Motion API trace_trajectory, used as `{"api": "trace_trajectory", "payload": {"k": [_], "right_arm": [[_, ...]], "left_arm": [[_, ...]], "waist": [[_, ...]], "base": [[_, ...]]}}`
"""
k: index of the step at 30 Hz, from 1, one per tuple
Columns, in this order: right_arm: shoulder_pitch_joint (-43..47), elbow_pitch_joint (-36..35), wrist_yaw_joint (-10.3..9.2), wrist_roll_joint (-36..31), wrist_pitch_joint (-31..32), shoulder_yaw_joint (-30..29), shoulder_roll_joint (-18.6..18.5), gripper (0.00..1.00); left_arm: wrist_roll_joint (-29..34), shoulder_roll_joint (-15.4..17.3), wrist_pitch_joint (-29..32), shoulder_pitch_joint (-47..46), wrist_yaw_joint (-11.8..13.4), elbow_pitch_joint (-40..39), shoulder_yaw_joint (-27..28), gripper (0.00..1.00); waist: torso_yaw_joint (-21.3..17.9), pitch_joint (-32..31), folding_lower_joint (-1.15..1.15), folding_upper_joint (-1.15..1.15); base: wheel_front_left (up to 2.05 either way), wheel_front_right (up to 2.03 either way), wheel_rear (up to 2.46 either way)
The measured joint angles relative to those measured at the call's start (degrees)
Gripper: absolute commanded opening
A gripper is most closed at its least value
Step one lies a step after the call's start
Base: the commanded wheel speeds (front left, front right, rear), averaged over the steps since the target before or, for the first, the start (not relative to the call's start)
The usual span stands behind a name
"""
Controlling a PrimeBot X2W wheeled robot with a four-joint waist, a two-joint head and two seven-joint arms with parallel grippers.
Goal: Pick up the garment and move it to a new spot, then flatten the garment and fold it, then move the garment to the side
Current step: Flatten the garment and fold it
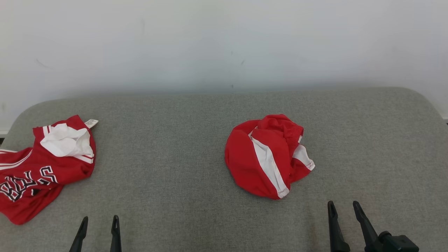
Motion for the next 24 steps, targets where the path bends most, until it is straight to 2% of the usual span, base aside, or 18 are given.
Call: {"api": "trace_trajectory", "payload": {"k": [6, 12, 21, 24], "right_arm": [[-0.71, 0.32, 0.00, -0.05, 0.00, 1.55, -0.01, 1.00], [-6.16, 1.74, 0.00, -0.90, -0.01, 4.60, -0.07, 1.00], [-14.04, 11.10, 0.00, -1.00, 0.00, 6.62, -1.66, 1.00], [-17.27, 16.29, 0.00, -0.49, -0.01, 6.68, -2.15, 1.00]], "left_arm": [[0.01, -0.10, 0.00, -0.11, -0.03, 0.09, 0.23, 1.00], [0.37, -0.30, 0.00, -0.80, -0.05, 0.34, -0.24, 1.00], [0.62, -0.53, 0.00, -2.53, -0.08, 0.41, -1.83, 1.00], [0.63, -0.66, 0.00, -3.69, -0.09, 0.47, -2.60, 1.00]], "waist": [[0.33, 0.08, 0.00, 0.00], [1.26, 0.40, 0.00, 0.00], [3.27, 1.97, 0.00, 0.00], [3.95, 3.35, 0.00, 0.00]], "base": [[0.00, 0.00, 0.00], [0.00, 0.00, 0.00], [0.00, 0.00, 0.00], [0.00, 0.00, 0.00]]}}
